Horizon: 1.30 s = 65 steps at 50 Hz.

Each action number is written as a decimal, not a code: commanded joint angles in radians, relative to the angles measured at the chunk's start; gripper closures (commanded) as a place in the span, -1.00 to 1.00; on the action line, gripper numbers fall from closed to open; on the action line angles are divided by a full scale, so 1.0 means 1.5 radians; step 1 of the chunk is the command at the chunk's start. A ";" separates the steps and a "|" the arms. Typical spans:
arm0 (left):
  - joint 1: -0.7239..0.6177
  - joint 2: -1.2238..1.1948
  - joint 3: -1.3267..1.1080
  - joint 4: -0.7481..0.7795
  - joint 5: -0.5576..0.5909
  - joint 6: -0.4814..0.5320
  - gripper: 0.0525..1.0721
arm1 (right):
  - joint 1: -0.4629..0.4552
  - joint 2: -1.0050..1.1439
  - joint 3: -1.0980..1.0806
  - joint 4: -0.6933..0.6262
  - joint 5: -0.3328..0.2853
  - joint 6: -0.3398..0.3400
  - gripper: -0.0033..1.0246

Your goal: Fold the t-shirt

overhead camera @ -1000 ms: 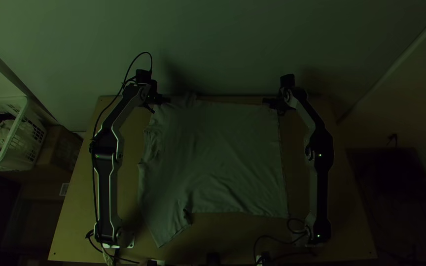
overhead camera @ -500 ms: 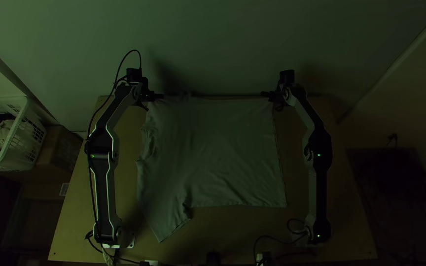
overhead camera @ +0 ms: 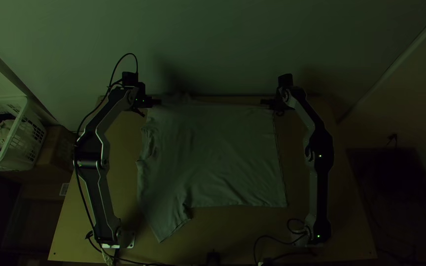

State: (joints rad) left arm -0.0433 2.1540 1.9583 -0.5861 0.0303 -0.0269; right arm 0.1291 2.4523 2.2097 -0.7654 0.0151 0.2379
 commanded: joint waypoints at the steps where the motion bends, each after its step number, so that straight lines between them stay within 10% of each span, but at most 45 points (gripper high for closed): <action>1: 0.007 -0.064 -0.075 0.025 0.000 -0.012 0.95 | 0.001 -0.056 -0.039 -0.008 0.008 -0.007 0.95; 65: 0.017 -0.405 -0.591 0.173 0.005 -0.016 0.95 | 0.045 -0.405 -0.552 0.112 0.055 -0.019 0.95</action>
State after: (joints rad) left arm -0.0185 1.6009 1.1343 -0.3424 0.0418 -0.0341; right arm 0.1963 1.8988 1.4364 -0.6048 0.0723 0.2234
